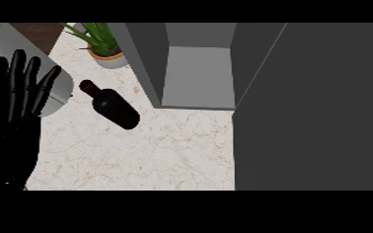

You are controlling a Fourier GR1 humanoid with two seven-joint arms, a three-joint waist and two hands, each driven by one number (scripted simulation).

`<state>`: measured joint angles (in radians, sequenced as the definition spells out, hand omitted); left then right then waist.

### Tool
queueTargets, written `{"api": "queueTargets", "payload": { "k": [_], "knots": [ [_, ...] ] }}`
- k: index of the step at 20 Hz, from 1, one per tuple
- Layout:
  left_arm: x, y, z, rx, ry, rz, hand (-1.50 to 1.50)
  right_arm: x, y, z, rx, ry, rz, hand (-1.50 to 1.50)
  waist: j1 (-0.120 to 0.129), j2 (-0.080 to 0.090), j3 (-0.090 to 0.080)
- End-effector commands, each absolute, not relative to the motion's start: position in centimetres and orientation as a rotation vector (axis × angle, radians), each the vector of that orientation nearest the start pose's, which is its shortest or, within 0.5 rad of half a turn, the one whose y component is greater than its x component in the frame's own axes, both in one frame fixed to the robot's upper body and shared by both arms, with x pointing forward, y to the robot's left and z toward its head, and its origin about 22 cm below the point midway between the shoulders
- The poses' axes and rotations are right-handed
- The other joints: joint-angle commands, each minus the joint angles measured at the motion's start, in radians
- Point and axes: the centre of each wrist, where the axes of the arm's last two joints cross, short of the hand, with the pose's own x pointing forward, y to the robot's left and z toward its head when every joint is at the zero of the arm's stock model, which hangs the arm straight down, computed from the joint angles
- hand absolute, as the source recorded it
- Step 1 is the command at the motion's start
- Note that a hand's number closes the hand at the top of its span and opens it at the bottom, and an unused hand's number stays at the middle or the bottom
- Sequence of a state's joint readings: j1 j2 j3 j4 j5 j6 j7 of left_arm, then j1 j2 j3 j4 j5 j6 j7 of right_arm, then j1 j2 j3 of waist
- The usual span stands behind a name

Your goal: Pick up the wine, place it into the cabinet and close the cabinet

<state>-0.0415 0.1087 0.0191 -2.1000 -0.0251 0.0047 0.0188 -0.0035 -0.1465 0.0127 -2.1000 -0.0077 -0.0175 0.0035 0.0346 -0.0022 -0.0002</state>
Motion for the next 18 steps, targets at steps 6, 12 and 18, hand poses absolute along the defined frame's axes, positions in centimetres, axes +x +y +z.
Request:
{"api": "queueTargets", "payload": {
  "k": [6, 12, 18],
  "knots": [
    [23.1, 20.5, 11.4, -0.030, -2.087, -0.143, -1.50, 16.0, -23.9, 12.2, 0.047, -2.091, 0.146, -1.50, -0.048, 0.001, 0.001],
    [20.5, 17.0, 11.6, -0.381, -1.891, 0.076, -1.50, 16.1, -24.3, 12.6, 0.269, -1.925, 0.284, -1.50, -0.041, -0.001, 0.001],
    [20.3, 15.2, 13.3, -0.362, -1.899, 0.087, -1.50, 14.2, -24.8, 15.7, 0.263, -1.923, 0.258, -1.50, -0.039, 0.001, 0.000]
  ]
}}
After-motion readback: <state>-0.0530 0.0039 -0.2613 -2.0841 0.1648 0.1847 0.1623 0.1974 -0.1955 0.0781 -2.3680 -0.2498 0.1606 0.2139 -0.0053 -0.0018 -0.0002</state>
